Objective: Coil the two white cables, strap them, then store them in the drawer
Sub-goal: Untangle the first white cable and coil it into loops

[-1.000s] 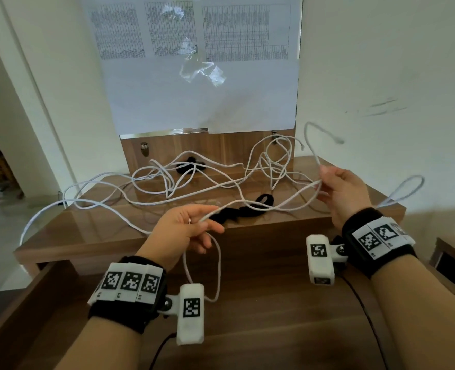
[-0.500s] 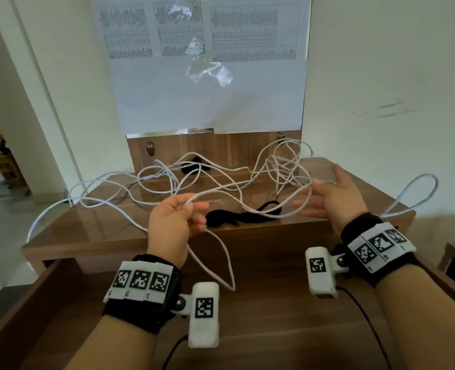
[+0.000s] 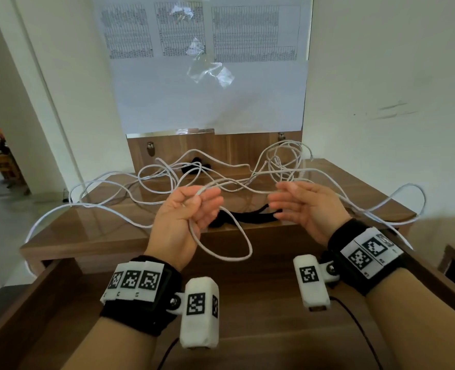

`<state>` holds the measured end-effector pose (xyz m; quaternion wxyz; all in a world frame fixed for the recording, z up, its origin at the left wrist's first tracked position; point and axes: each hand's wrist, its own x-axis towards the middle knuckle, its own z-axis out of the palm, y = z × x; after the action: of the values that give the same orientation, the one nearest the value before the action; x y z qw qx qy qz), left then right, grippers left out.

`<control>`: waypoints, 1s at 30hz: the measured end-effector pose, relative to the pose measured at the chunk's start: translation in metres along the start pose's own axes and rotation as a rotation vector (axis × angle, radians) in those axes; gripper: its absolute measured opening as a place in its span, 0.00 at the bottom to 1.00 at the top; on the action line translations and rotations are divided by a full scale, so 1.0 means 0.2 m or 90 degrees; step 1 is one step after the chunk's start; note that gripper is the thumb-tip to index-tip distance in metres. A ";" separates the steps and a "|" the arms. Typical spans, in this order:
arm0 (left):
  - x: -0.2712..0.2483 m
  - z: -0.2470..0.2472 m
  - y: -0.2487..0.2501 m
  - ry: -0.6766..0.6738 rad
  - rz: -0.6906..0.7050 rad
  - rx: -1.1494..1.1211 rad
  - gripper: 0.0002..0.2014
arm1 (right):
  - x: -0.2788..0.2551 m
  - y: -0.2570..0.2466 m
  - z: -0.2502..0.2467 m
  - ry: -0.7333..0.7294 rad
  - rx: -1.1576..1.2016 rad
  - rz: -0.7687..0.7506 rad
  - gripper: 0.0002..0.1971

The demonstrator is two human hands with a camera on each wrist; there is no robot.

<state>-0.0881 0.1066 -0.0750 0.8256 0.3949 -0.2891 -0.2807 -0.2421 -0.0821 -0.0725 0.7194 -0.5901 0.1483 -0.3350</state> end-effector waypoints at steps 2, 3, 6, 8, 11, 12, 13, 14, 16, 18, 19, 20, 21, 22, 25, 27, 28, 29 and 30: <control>-0.02 0.01 -0.01 -0.072 -0.026 0.115 0.10 | 0.02 0.00 -0.01 0.033 0.048 0.030 0.22; -0.02 0.02 -0.01 -0.102 -0.035 0.160 0.10 | 0.03 0.01 -0.02 0.057 0.042 0.043 0.26; -0.02 0.00 -0.02 -0.142 -0.049 0.234 0.10 | 0.04 0.01 -0.05 0.194 -0.062 0.006 0.29; -0.01 -0.02 -0.02 -0.145 -0.043 0.221 0.11 | 0.05 0.00 -0.10 0.350 -0.197 -0.077 0.24; -0.01 -0.04 0.00 -0.158 -0.030 0.181 0.09 | 0.07 -0.02 -0.19 0.462 -0.361 -0.167 0.28; -0.01 -0.04 0.00 -0.165 -0.032 0.177 0.08 | 0.08 -0.02 -0.22 0.475 -0.412 -0.148 0.31; -0.01 -0.04 0.01 -0.168 -0.037 0.178 0.08 | 0.09 -0.02 -0.24 0.482 -0.461 -0.107 0.33; -0.01 -0.04 0.00 -0.168 -0.043 0.181 0.08 | 0.10 -0.02 -0.26 0.486 -0.508 -0.058 0.34; -0.01 -0.03 0.00 -0.152 -0.045 0.193 0.09 | 0.10 -0.01 -0.28 0.477 -0.582 0.007 0.32; -0.01 -0.04 -0.02 -0.105 -0.033 0.203 0.10 | 0.10 0.00 -0.28 0.441 -0.563 0.002 0.27; 0.00 -0.04 -0.02 -0.069 -0.019 0.200 0.11 | 0.09 0.00 -0.27 0.418 -0.520 -0.010 0.23; 0.00 -0.04 -0.03 -0.028 -0.004 0.186 0.11 | 0.09 0.00 -0.26 0.400 -0.476 -0.028 0.20; 0.00 -0.03 -0.03 0.014 0.011 0.163 0.11 | 0.09 0.00 -0.25 0.391 -0.448 -0.051 0.18; 0.01 -0.04 -0.03 0.053 0.023 0.131 0.11 | 0.08 0.00 -0.24 0.377 -0.434 -0.080 0.17; 0.03 -0.05 -0.02 0.144 0.041 0.006 0.12 | 0.05 -0.03 -0.18 0.212 -0.308 -0.178 0.16; 0.03 -0.07 -0.02 0.173 0.053 -0.070 0.12 | 0.00 -0.07 -0.11 0.026 -0.110 -0.166 0.09; 0.03 -0.08 -0.02 0.183 0.063 -0.100 0.13 | -0.02 -0.09 -0.08 -0.046 -0.033 -0.137 0.09; 0.04 -0.08 -0.01 0.194 0.071 -0.125 0.13 | -0.04 -0.11 -0.06 -0.095 0.007 -0.100 0.13; 0.04 -0.09 -0.01 0.207 0.079 -0.145 0.14 | -0.05 -0.12 -0.06 -0.129 0.007 -0.057 0.19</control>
<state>-0.0699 0.1087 -0.0846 0.9163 0.3206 -0.1426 -0.1928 -0.2644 -0.0856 -0.0547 0.7180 -0.6232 0.0465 -0.3064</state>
